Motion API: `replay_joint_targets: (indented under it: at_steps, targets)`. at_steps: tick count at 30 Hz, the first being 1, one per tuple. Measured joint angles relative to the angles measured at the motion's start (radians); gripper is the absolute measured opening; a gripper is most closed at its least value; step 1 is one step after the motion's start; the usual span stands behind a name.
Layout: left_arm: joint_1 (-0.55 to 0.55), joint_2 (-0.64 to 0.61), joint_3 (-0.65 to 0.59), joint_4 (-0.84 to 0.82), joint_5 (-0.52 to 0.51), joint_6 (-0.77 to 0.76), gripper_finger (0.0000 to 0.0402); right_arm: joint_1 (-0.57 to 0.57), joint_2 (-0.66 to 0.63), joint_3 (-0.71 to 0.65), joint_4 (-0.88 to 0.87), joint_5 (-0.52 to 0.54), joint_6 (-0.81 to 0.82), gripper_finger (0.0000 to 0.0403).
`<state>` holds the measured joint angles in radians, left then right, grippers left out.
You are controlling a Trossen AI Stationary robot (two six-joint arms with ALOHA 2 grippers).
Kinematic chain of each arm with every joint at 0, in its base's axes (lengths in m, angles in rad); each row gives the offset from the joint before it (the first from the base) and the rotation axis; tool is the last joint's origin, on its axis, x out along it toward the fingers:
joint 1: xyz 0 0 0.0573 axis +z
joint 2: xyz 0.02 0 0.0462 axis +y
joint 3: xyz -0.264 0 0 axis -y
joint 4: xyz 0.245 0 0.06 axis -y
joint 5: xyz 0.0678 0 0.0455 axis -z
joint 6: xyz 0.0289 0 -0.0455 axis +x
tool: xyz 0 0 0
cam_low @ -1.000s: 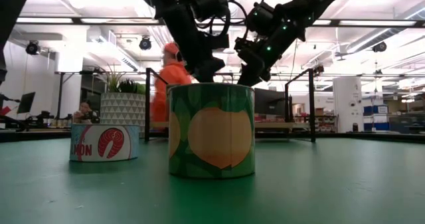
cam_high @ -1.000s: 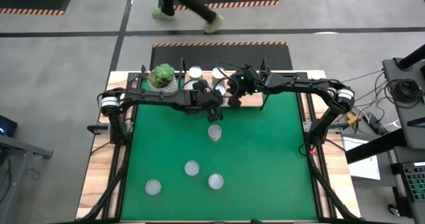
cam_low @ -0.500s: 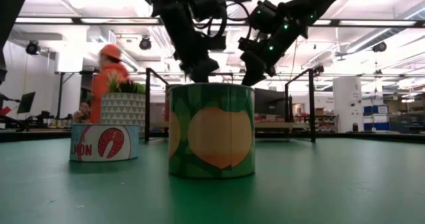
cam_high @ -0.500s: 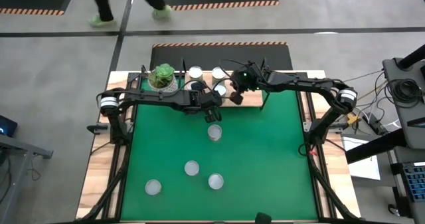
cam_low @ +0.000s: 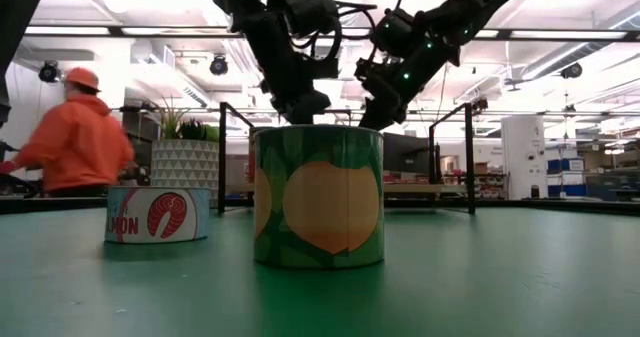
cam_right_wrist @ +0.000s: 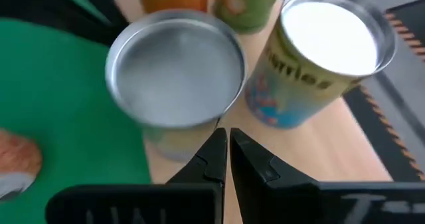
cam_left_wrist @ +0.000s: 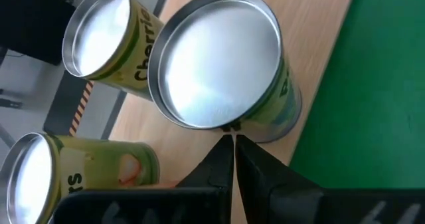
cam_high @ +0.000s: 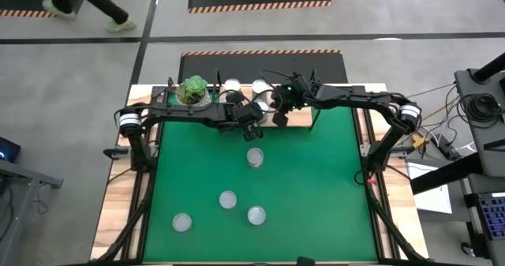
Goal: Pick and place cans onto a shelf
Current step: Put the canned peas on the shelf
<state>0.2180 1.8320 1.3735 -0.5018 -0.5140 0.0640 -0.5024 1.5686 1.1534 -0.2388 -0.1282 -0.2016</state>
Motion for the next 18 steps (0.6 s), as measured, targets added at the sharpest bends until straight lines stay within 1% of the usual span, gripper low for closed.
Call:
replay_joint_targets:
  at_steps: [5, 8, 10, 14, 15, 18]
  targets:
    - [0.003, 0.000, 0.000, 0.002, 0.000, 0.002, 0.0000, 0.011, -0.006, 0.000, -0.064, -0.062, 0.000, 0.0009]
    - [0.005, 0.001, 0.000, 0.000, -0.001, 0.002, 0.0000, 0.014, -0.007, 0.000, -0.064, -0.057, 0.000, 0.0009]
    - [0.005, 0.002, -0.002, -0.006, 0.000, 0.002, 0.0000, 0.014, -0.007, 0.000, -0.062, -0.024, -0.001, 0.0009]
    - [0.006, 0.002, -0.002, -0.010, 0.000, -0.002, 0.0000, 0.011, -0.006, 0.000, -0.020, 0.110, -0.015, 0.0009]
    - [0.007, 0.002, -0.002, -0.010, 0.000, -0.002, 0.0000, 0.011, -0.002, 0.000, 0.005, 0.124, -0.019, 0.0009]
    - [0.014, 0.002, -0.002, -0.010, 0.000, -0.002, 0.0000, 0.011, 0.019, 0.000, 0.087, 0.124, -0.028, 0.0009]
